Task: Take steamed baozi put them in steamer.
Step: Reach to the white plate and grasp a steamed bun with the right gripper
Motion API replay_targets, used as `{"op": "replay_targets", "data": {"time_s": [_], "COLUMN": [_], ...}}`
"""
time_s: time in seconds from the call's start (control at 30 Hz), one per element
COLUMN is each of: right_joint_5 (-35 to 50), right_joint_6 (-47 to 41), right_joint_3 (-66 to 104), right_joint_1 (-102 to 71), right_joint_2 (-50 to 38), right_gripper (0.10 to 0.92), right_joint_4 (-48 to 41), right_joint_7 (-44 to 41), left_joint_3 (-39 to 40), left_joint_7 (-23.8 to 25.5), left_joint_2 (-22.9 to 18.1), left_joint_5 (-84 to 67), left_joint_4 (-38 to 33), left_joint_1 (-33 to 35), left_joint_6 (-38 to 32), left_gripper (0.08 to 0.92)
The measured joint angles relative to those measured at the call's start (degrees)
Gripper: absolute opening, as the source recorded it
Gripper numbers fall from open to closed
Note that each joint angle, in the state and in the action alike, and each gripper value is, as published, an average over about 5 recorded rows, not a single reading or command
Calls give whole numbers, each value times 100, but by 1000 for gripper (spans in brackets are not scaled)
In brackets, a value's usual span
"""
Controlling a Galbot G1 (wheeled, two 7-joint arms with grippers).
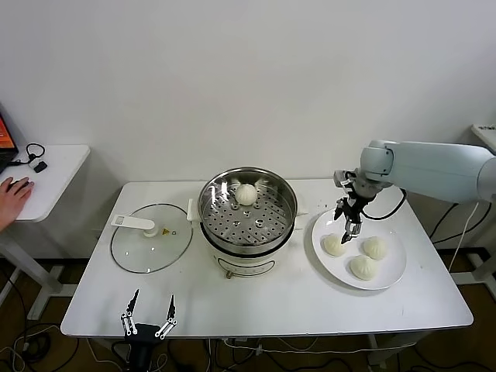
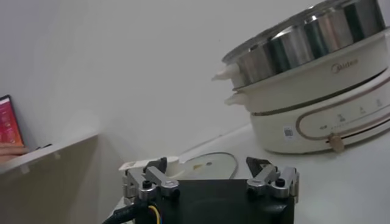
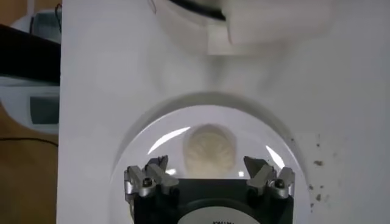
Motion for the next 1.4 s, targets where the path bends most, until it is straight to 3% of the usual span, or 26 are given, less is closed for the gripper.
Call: {"op": "replay_targets", "data": {"time_s": [1.2,1.4], "right_joint_5": [-752,-764], "right_joint_6": [-160,-166], "right_joint_3": [663,681], "right_joint_1": [-1009,-1025], "right_joint_2": [250,273], "right_gripper": [822,742], "right_joint_4": [-658,-659], "right_joint_7": [435,447], "left_joint_3": [-48,-50], "left_joint_7": [8,9], "left_joint_2": [0,0], "left_joint_5": [10,10], "left_joint_4": [38,33], "left_joint_1": [-46,-61], "left_joint_6": [-43,-37], "left_gripper": [823,823]}}
